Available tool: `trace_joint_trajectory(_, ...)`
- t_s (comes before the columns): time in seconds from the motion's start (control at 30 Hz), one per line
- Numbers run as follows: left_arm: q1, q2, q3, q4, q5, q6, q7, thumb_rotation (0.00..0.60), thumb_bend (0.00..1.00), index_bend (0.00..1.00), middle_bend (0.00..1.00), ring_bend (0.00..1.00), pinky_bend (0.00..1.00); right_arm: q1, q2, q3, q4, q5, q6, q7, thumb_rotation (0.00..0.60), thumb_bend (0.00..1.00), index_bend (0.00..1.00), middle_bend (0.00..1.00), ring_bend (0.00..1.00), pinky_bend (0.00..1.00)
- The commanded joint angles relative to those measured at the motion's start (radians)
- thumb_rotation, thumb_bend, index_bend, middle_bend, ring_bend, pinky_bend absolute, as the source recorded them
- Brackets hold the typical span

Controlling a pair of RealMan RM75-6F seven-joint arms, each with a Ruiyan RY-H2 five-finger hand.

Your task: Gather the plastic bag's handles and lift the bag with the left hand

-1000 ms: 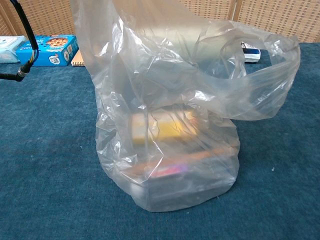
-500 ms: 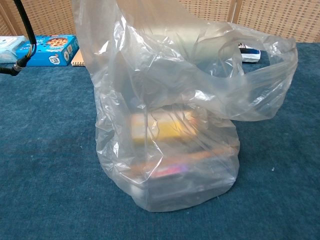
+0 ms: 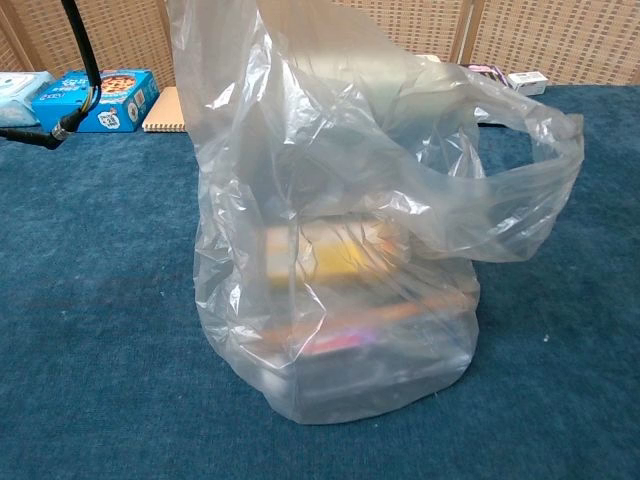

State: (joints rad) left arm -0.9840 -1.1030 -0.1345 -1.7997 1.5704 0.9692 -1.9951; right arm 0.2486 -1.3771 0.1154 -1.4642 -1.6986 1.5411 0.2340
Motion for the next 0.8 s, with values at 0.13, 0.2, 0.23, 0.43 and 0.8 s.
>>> trace_joint_trajectory(0.13,0.001,-0.012,-0.007,0.012,0.017,0.009,-0.014,0.000,0.47,0.61,0.75,0.82,0.78,0.018,-0.010,-0.002,0.007,-0.012,-0.008,-0.040,0.496,0.12,0.15,0.20,0.18,0.23)
trace_joint_trajectory(0.2,0.001,-0.015,-0.006,0.017,0.024,0.011,-0.021,0.000,0.47,0.61,0.75,0.82,0.78,0.022,-0.017,-0.005,0.013,-0.012,-0.009,-0.045,0.494,0.12,0.15,0.20,0.18,0.23)
trace_joint_trajectory(0.23,0.001,-0.017,-0.006,0.021,0.027,0.011,-0.024,0.000,0.47,0.61,0.75,0.82,0.78,0.024,-0.022,-0.006,0.017,-0.012,-0.010,-0.048,0.492,0.12,0.15,0.20,0.18,0.23)
trace_joint_trajectory(0.43,-0.004,-0.032,-0.009,0.033,0.033,0.011,-0.038,0.000,0.47,0.61,0.75,0.82,0.78,0.042,-0.045,-0.010,0.025,-0.021,-0.012,-0.051,0.491,0.12,0.15,0.20,0.18,0.23)
trace_joint_trajectory(0.8,-0.015,-0.054,-0.018,0.044,0.021,-0.003,-0.029,0.000,0.47,0.61,0.75,0.82,0.78,0.074,-0.074,-0.023,-0.024,-0.044,-0.025,-0.053,0.495,0.12,0.15,0.20,0.18,0.22)
